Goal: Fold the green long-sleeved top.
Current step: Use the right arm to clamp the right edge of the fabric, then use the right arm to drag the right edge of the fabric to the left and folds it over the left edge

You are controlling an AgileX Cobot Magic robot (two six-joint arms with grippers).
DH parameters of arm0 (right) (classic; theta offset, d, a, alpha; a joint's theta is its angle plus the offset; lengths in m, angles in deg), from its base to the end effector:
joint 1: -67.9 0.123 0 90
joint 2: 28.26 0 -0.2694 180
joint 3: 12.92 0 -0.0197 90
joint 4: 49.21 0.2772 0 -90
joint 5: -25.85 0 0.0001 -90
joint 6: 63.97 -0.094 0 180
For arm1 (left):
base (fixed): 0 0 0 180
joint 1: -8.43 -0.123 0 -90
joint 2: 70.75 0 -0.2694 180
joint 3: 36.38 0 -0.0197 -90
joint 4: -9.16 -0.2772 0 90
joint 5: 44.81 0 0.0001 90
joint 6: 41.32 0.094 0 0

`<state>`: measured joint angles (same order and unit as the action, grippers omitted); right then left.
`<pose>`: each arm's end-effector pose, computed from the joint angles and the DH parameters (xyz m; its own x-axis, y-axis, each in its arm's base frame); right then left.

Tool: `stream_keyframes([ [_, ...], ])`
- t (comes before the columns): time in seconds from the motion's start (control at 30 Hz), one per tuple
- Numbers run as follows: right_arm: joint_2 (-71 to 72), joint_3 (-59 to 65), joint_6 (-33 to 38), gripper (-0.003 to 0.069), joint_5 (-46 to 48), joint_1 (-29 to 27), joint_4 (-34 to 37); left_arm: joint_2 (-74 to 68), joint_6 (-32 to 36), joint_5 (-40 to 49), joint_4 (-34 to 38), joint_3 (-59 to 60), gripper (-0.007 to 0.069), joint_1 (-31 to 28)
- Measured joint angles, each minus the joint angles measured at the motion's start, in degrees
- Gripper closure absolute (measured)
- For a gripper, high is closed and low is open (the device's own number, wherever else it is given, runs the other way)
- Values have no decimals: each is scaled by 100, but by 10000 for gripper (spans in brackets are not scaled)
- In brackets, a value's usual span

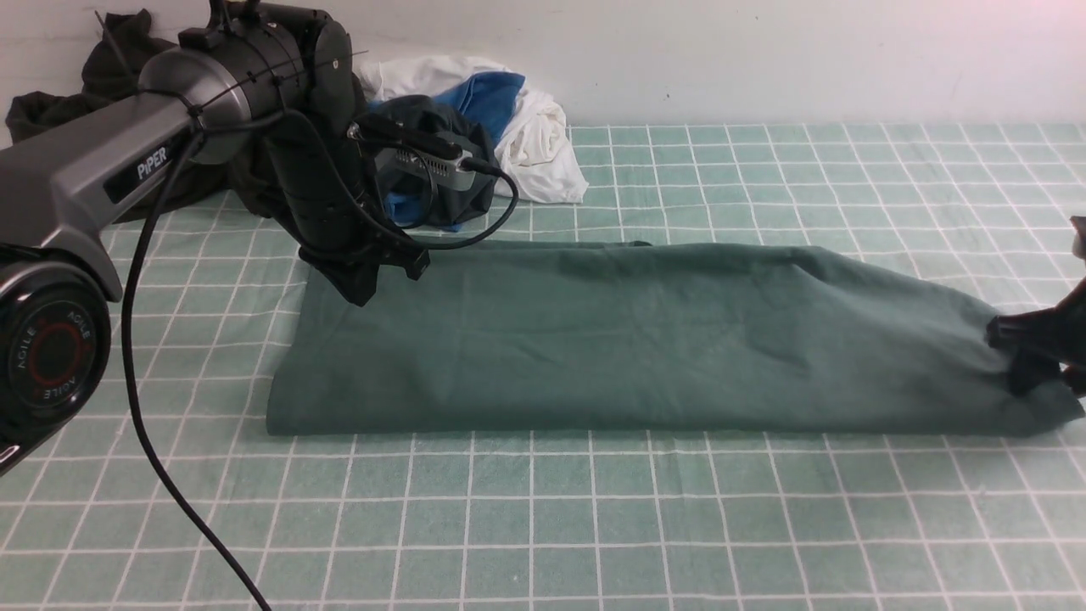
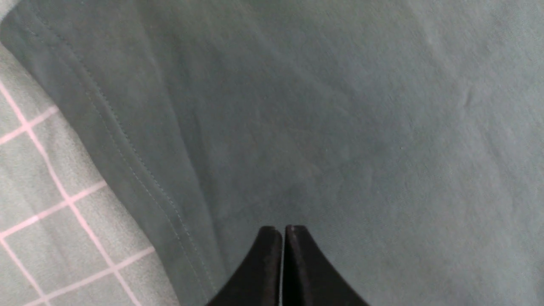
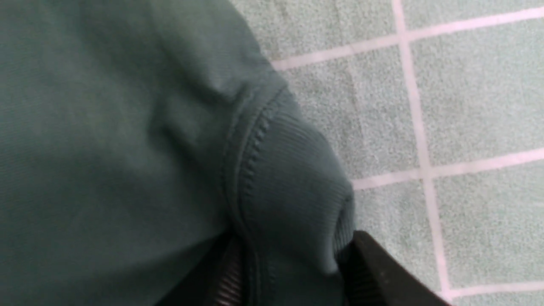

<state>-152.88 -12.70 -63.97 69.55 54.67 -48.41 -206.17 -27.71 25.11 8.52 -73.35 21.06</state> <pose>0.3997 -0.0930 0.1104 -0.9517 0.2341 -0.1986 0.2366 0.9715 0.0115 0.4762 -0.1057 0.1988 -0.8763 0.4413 -0.1933 0.4388 0.8967 0.0582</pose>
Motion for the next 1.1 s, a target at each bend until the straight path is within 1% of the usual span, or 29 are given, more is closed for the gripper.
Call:
stream_keyframes([
  [0.1,39,0,218,581,17,10,41,52,40,28,-189,0,628,0],
  [0.13,94,7,264,617,32,10,-14,106,40,29,-301,0,628,0],
  [0.2,164,22,286,628,76,10,-119,190,40,43,-410,2,628,0],
  [0.27,455,34,231,632,166,10,-496,436,-39,48,-659,2,628,-17],
  [0.37,1076,36,-61,632,271,10,-972,1004,-285,59,-881,7,628,-102],
  [0.43,1469,36,-133,632,336,20,-1036,1353,-427,60,-946,7,628,-170],
  [0.5,2008,-11,-155,632,504,160,-1044,1862,-539,73,-972,7,628,-256],
  [0.6,2432,-215,-121,633,701,562,-912,2344,-577,102,-1012,7,628,-338],
  [0.63,2614,-475,-34,633,796,930,-735,2658,-584,120,-1032,7,628,-366],
  [0.67,2627,-475,0,633,821,990,-735,2658,-590,126,-1032,7,628,-370],
  [0.7,2671,-805,71,633,867,1657,-525,2993,-589,160,-1037,7,628,-396],
  [0.8,2473,-1208,103,633,853,2611,-320,3372,-589,210,-1037,7,628,-407],
  [0.83,2416,-1270,103,633,839,2755,-295,3395,-589,210,-1037,7,628,-407],
  [0.87,2170,-1486,105,633,798,3238,-231,3572,-589,215,-1037,7,628,-407],
  [0.97,1366,-2003,57,633,686,4135,-154,3854,-589,232,-1031,77,628,-407],
  [1.0,1137,-2142,0,633,672,4305,-148,3935,-590,231,-1019,121,628,-407],
  [1.03,1076,-2178,0,633,662,4345,-140,3935,-590,231,-1013,132,628,-407],
  [1.1,372,-2628,-253,633,586,4720,-80,4097,-590,231,-944,311,628,-407],
])
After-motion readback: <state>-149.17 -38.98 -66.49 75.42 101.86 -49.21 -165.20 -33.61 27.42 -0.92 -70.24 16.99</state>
